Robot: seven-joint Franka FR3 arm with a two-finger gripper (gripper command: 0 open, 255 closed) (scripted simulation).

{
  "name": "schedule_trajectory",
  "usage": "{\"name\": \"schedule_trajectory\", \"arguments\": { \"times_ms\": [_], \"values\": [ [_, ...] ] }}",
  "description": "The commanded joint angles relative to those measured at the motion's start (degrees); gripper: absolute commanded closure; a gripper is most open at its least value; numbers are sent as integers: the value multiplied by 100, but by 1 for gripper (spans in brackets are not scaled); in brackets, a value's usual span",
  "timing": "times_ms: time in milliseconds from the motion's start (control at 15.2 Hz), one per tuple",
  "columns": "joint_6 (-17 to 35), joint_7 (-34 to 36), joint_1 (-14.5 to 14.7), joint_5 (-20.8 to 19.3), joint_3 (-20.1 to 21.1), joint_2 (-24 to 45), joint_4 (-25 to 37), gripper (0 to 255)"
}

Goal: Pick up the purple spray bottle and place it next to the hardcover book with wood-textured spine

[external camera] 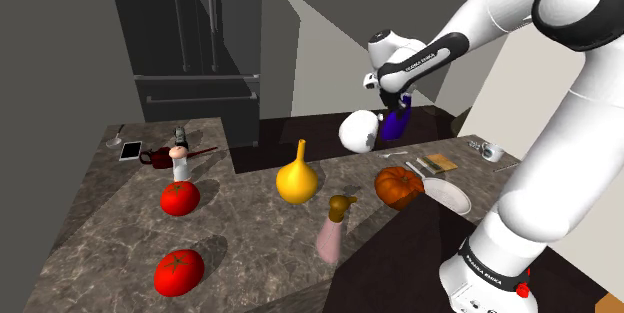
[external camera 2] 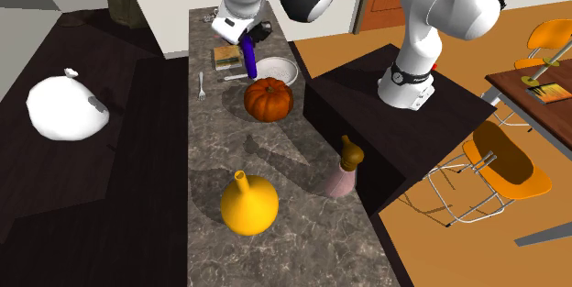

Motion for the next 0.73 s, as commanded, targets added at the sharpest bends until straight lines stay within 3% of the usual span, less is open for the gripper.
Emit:
{"name": "schedule_trajectory", "arguments": {
  "times_ms": [0,660],
  "values": [
    [158,-260,-151,9,-137,216,225,255],
    [732,-1637,-978,484,-575,1430,1624,255]
  ]
}}
